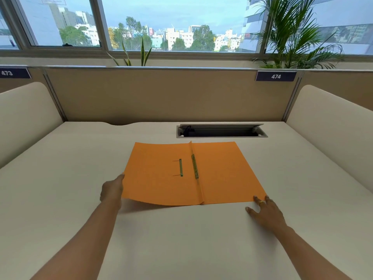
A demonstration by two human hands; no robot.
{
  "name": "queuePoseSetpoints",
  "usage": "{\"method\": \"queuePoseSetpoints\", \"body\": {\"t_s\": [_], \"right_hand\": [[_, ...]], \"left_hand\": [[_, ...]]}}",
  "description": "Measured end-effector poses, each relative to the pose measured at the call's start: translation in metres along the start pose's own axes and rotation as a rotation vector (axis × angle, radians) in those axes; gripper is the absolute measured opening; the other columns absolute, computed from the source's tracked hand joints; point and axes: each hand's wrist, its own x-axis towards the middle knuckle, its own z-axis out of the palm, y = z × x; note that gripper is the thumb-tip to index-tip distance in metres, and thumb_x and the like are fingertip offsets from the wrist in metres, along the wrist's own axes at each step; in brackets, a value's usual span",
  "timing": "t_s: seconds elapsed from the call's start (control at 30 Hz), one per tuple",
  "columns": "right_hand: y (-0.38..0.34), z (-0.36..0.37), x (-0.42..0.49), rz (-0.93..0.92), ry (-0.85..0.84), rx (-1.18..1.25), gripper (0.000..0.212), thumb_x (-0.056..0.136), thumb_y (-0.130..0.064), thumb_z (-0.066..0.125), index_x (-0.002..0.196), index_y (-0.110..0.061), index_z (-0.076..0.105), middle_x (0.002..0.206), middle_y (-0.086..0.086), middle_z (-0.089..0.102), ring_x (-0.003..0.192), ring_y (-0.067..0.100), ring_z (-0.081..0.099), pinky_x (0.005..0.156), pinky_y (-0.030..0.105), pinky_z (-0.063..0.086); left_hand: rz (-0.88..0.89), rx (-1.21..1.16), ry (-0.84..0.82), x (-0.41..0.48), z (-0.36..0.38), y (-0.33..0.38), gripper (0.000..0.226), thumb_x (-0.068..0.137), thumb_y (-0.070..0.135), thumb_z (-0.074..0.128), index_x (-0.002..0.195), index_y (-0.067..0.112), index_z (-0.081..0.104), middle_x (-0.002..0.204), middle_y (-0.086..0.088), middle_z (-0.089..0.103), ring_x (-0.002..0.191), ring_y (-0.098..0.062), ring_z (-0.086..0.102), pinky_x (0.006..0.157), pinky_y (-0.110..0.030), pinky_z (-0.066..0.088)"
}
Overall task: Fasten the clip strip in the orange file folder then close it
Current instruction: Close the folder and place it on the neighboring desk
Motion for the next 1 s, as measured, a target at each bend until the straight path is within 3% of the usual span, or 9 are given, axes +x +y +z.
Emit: {"method": "queuePoseSetpoints", "body": {"t_s": [0.07, 0.17, 0.27, 0.33, 0.43, 0.5, 0.77, 0.9, 1.0], "right_hand": [[-0.007, -0.004, 0.0, 0.031, -0.03, -0.019, 0.065, 0.088, -0.051, 0.044, 0.142, -0.026, 0.02, 0.156, 0.009, 0.009, 0.143, 0.026, 0.008, 0.113, 0.054, 0.017], [-0.027, -0.007, -0.003, 0.013, -0.062, -0.08, 0.066, 0.086, -0.051, 0.047, 0.142, -0.027, 0.02, 0.155, 0.005, 0.012, 0.143, 0.026, 0.011, 0.111, 0.058, 0.017], [-0.051, -0.006, -0.006, -0.08, -0.052, -0.086, 0.069, 0.086, -0.05, 0.049, 0.143, -0.026, 0.019, 0.156, 0.003, 0.01, 0.143, 0.025, 0.009, 0.11, 0.06, 0.016], [-0.069, -0.009, -0.009, -0.143, -0.037, -0.053, 0.068, 0.086, -0.05, 0.049, 0.143, -0.026, 0.019, 0.156, 0.002, 0.011, 0.143, 0.025, 0.011, 0.111, 0.059, 0.017], [-0.099, -0.02, -0.015, -0.263, 0.002, 0.019, 0.069, 0.086, -0.05, 0.05, 0.143, -0.027, 0.019, 0.156, 0.002, 0.014, 0.142, 0.024, 0.017, 0.112, 0.053, 0.025], [-0.12, -0.032, -0.021, -0.37, 0.042, 0.095, 0.067, 0.087, -0.049, 0.049, 0.143, -0.026, 0.02, 0.155, 0.002, 0.017, 0.141, 0.022, 0.02, 0.111, 0.046, 0.029], [-0.191, -0.096, -0.056, -0.779, 0.323, 0.475, 0.058, 0.092, -0.041, 0.042, 0.142, -0.023, 0.02, 0.151, 0.003, 0.029, 0.135, 0.017, 0.033, 0.098, 0.026, 0.033], [-0.199, -0.108, -0.056, -0.819, 0.328, 0.437, 0.055, 0.092, -0.04, 0.041, 0.141, -0.02, 0.024, 0.152, 0.004, 0.026, 0.137, 0.02, 0.03, 0.109, 0.039, 0.035], [-0.195, -0.109, -0.054, -0.799, 0.338, 0.384, 0.052, 0.093, -0.038, 0.041, 0.139, -0.016, 0.031, 0.153, 0.002, 0.025, 0.137, 0.02, 0.031, 0.106, 0.033, 0.033]], "left_hand": [[0.037, -0.052, 0.02, -0.008, 0.006, 0.018, 0.044, 0.092, 0.038, 0.049, 0.068, 0.001, 0.047, 0.074, -0.011, 0.049, 0.083, -0.028, 0.047, 0.074, -0.034, 0.037], [0.118, -0.13, -0.005, -0.025, 0.012, 0.047, 0.048, 0.094, 0.045, 0.039, 0.061, 0.011, 0.037, 0.071, -0.008, 0.045, 0.069, -0.026, 0.044, 0.063, -0.031, 0.033], [0.194, -0.172, -0.078, -0.04, 0.02, 0.071, 0.042, 0.095, 0.05, 0.033, 0.07, 0.017, 0.043, 0.086, -0.006, 0.052, 0.085, -0.025, 0.047, 0.075, -0.035, 0.035], [0.254, -0.182, -0.148, -0.054, 0.026, 0.084, 0.042, 0.095, 0.052, 0.029, 0.073, 0.019, 0.045, 0.083, -0.003, 0.05, 0.074, -0.02, 0.047, 0.065, -0.032, 0.036], [0.323, -0.196, -0.251, -0.077, 0.036, 0.097, 0.052, 0.096, 0.053, 0.024, 0.114, 0.014, 0.053, 0.095, -0.004, 0.056, 0.081, -0.02, 0.051, 0.072, -0.034, 0.038], [0.355, -0.211, -0.321, -0.094, 0.043, 0.104, 0.059, 0.096, 0.054, 0.022, 0.126, 0.011, 0.049, 0.106, -0.005, 0.057, 0.086, -0.019, 0.054, 0.082, -0.037, 0.037], [0.451, -0.223, -0.594, -0.142, 0.068, 0.105, 0.057, 0.095, 0.053, 0.013, 0.119, 0.019, 0.052, 0.115, -0.005, 0.06, 0.104, -0.02, 0.054, 0.092, -0.04, 0.04], [0.47, -0.158, -0.679, -0.147, 0.081, 0.091, 0.064, 0.095, 0.053, 0.009, 0.13, 0.018, 0.05, 0.127, -0.01, 0.059, 0.105, -0.017, 0.053, 0.09, -0.038, 0.04], [0.475, -0.111, -0.723, -0.146, 0.087, 0.08, 0.064, 0.095, 0.052, 0.009, 0.132, 0.018, 0.049, 0.132, -0.011, 0.057, 0.11, -0.019, 0.053, 0.092, -0.04, 0.041]]}}
